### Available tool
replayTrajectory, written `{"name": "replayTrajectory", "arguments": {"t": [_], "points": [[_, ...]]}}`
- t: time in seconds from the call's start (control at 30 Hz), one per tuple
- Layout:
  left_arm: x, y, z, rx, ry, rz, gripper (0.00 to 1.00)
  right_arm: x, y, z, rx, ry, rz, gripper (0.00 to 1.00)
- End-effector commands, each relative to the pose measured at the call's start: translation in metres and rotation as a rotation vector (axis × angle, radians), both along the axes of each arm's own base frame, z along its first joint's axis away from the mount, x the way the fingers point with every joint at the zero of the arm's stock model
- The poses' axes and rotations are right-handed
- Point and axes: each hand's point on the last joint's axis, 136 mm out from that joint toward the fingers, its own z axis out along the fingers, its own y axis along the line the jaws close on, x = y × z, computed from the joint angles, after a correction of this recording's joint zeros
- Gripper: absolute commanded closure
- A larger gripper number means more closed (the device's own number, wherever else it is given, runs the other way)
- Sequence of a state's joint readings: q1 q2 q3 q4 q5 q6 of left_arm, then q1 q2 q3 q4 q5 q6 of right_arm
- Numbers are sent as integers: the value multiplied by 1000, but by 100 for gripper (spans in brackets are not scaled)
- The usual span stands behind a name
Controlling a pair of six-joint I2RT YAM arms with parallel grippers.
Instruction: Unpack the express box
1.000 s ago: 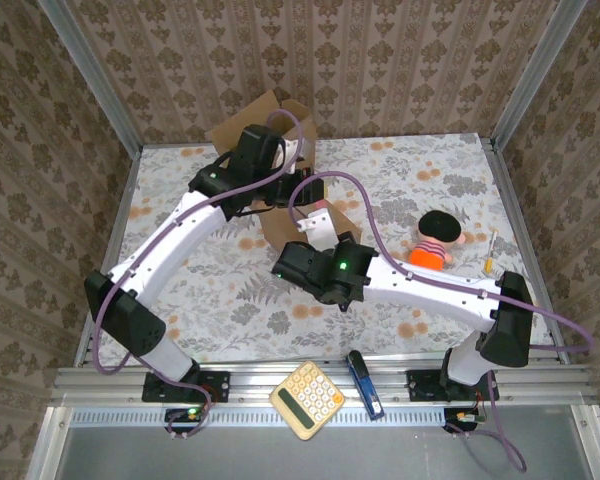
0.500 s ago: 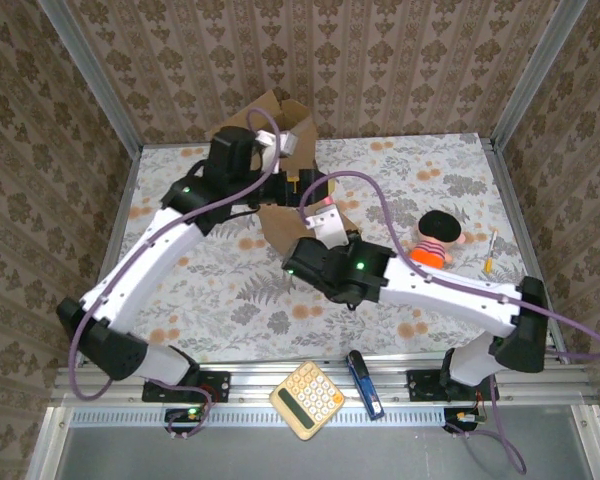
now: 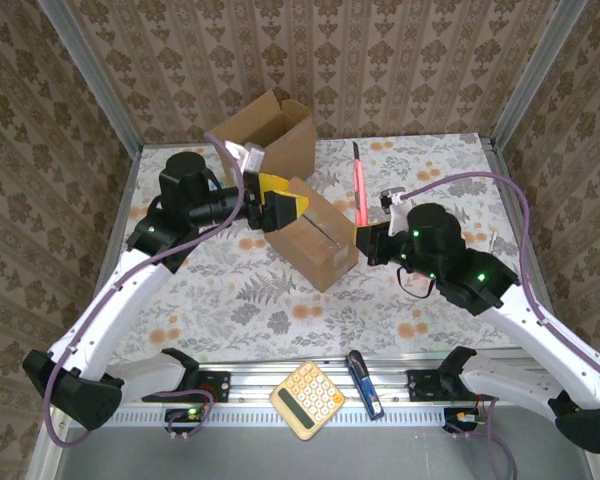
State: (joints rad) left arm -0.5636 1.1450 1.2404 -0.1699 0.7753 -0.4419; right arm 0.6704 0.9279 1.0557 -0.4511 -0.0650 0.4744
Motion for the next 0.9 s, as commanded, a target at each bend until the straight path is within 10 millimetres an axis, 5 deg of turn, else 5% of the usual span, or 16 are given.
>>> {"name": "replayTrajectory", "arguments": {"t": [0.0,0.23,0.6,0.87], "points": [[-31,0,34,-113,-204,-153,1,-29,32,36,196,-41,284,100],[-51,-3,41,-182,-273,-294,0,-53,52,62,310,-138,512,100],[-52,-8,61,-296,-282,-376,1,-65,71,75,364,-170,708,100],[-49,-14,70,-345,-254,-416,33,-57,78,81,370,-194,720,100]]}}
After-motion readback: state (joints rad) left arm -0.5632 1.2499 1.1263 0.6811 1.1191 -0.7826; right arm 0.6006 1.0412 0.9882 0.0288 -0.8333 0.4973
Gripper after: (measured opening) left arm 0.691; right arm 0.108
